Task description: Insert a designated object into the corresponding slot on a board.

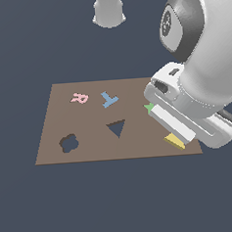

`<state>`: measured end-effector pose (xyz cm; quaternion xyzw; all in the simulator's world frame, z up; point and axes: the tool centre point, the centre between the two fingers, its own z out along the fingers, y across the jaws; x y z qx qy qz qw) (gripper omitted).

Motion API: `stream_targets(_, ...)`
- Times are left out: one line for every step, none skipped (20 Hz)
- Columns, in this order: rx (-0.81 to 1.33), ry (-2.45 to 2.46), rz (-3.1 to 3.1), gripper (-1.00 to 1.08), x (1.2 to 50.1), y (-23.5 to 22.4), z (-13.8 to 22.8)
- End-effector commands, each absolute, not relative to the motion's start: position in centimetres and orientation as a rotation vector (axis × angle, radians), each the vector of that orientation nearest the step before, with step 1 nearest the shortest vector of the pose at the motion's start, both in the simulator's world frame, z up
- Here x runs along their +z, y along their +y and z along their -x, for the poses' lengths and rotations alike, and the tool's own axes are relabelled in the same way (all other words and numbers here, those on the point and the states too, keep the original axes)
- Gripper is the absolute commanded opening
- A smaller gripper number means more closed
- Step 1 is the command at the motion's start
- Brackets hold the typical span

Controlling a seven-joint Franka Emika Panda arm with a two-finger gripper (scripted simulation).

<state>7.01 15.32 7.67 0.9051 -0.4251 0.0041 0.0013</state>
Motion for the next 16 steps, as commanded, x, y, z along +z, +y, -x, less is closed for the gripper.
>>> stream_targets(0.011,-1.416,-2.802,1.00,7.0,16.0,-7.9)
stream_targets(0.009,-1.443,-2.789,1.00,6.8,16.3,-8.2)
stream_targets(0.008,-1.468,-2.775,1.00,6.6,16.5,-8.5)
stream_targets(0.007,-1.492,-2.763,1.00,6.4,16.7,-8.8)
stream_targets(0.006,-1.514,-2.751,1.00,6.2,16.9,-9.0)
stream_targets(0.005,-1.534,-2.741,1.00,6.0,17.0,-9.3)
stream_targets(0.005,-1.552,-2.730,1.00,5.9,17.2,-9.5)
stream_targets(0.004,-1.569,-2.721,1.00,5.7,17.3,-9.7)
stream_targets(0.003,-1.584,-2.712,1.00,5.6,17.4,-9.9)
stream_targets(0.003,-1.597,-2.705,1.00,5.5,17.5,-10.1)
stream_targets(0.002,-1.609,-2.698,1.00,5.4,17.6,-10.3)
stream_targets(0.002,-1.620,-2.691,1.00,5.3,17.7,-10.4)
stream_targets(0.001,-1.629,-2.686,1.00,5.2,17.7,-10.6)
stream_targets(0.001,-1.637,-2.681,1.00,5.2,17.8,-10.7)
stream_targets(0.001,-1.644,-2.677,1.00,5.1,17.8,-10.8)
stream_targets(0.000,-1.649,-2.674,1.00,5.1,17.9,-10.9)
